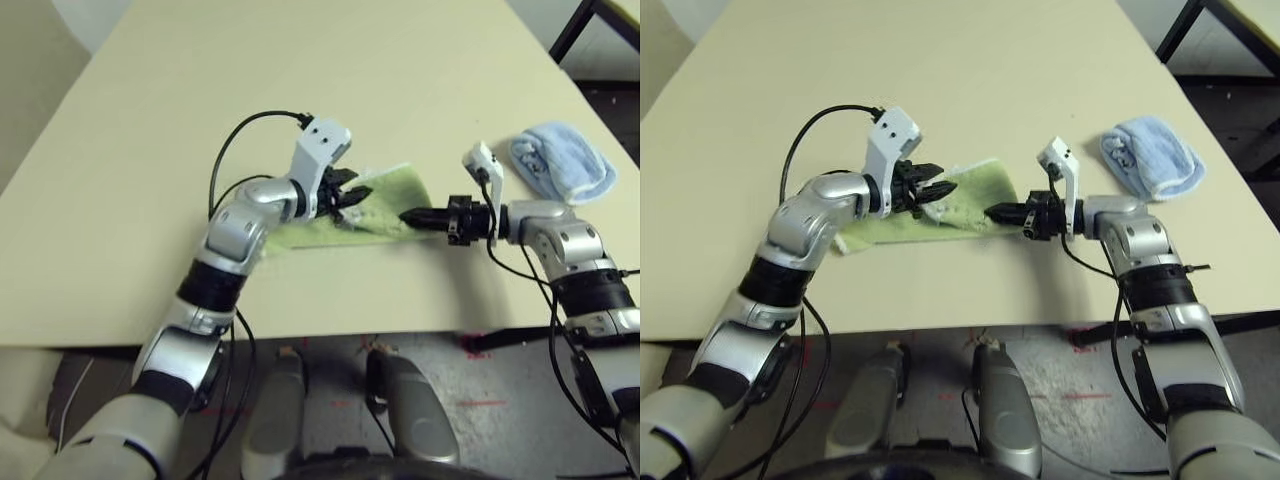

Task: Fold the towel and set it aside.

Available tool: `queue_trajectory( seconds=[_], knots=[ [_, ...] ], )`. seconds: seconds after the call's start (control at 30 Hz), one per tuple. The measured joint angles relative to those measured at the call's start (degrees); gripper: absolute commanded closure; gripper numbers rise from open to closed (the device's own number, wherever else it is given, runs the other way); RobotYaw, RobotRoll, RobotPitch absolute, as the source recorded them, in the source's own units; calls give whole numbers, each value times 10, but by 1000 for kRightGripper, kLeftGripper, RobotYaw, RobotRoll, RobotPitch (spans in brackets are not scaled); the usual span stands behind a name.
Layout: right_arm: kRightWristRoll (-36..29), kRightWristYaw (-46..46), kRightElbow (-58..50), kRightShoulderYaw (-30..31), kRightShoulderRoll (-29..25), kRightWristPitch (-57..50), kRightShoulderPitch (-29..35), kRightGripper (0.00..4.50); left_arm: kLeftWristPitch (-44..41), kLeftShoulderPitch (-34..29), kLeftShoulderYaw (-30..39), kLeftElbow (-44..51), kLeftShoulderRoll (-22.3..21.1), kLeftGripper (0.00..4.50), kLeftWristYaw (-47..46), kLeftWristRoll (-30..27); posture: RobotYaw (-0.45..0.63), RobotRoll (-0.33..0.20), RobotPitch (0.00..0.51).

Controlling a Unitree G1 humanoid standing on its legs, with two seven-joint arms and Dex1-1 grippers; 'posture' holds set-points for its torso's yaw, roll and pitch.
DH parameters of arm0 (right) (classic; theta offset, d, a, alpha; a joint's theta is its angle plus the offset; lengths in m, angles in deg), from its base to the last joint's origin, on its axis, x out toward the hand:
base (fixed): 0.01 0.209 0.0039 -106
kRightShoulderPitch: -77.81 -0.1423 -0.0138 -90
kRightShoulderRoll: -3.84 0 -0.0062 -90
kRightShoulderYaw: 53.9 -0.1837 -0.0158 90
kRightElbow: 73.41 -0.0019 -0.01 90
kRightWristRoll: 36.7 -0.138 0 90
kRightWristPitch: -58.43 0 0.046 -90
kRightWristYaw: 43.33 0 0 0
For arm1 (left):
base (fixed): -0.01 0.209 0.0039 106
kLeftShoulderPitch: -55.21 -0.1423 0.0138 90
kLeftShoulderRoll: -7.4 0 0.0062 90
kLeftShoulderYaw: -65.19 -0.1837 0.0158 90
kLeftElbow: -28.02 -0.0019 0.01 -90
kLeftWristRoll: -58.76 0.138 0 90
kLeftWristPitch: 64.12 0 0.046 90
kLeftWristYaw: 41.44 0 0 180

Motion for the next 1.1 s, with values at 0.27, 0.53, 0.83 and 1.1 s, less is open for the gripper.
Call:
queue_trajectory(
  seconds=[0.27,0.53,0.83,1.1],
  knots=[
    [-5,19,8,-19,-18,8,-29,34,-171,-107,134,203,-51,0,-46,-85,215,0,163],
    [4,17,68,-21,-10,50,-55,34,-384,-180,249,351,9,0,-130,-116,260,0,159],
    [14,40,120,-20,-3,91,-83,34,-412,-293,354,375,25,0,-208,-196,287,0,168],
    [13,94,118,-20,-25,100,-87,34,-412,-263,394,304,84,0,-322,-287,266,0,176]
  ],
)
